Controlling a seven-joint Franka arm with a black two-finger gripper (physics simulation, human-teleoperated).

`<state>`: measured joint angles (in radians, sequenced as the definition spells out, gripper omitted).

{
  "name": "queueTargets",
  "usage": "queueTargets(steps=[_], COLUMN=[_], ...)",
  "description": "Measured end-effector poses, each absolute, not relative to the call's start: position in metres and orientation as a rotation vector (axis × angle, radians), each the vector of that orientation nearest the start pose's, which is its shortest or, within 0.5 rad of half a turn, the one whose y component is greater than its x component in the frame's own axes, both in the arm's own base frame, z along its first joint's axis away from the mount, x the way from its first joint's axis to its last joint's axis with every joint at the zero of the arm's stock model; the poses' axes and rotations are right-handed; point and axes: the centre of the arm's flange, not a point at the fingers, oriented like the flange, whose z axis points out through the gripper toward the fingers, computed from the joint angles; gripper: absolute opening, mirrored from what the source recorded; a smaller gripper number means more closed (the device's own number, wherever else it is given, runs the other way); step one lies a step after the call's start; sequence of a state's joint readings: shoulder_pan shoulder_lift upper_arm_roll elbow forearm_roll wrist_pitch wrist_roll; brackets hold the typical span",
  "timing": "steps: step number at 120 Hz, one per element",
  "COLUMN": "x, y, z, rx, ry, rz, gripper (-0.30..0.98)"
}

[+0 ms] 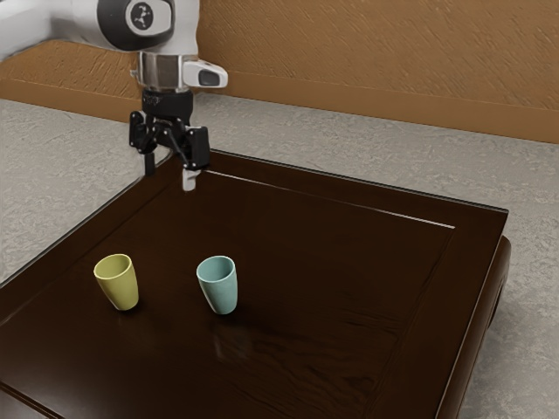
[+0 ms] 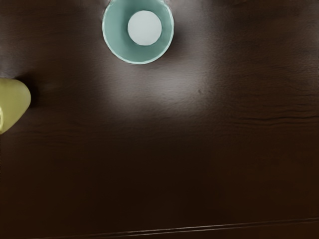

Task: Place the right cup onto the left cup

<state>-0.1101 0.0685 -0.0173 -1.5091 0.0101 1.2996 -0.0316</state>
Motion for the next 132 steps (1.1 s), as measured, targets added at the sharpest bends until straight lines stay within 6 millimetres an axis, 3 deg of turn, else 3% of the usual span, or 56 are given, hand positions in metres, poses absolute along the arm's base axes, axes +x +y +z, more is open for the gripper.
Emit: queueTargets(steps=[9,22,49,66,78,95,108,132], x=[0.55,0.563,0.605,0.617,0.615,0.618,0.601,0.599], y=[-0.067,-0.082,-0.115,-0.126,-0.121,-0.107,-0.09,-0.086], z=[0.598,0.592,0.509,0.451,0.417,0.407,0.387,0.356], rx=[-3.097,-3.105,-3.097,-3.103,-3.121,-3.144,-3.143,-3.141], ry=[0.147,0.193,0.274,0.292,0.261,0.116,0.007,-0.105], rz=[0.324,0.246,0.327,0.371,0.379,0.329,0.328,0.288], gripper=[0.69,0.69,0.69,0.69,0.69,0.69,0.69,0.69])
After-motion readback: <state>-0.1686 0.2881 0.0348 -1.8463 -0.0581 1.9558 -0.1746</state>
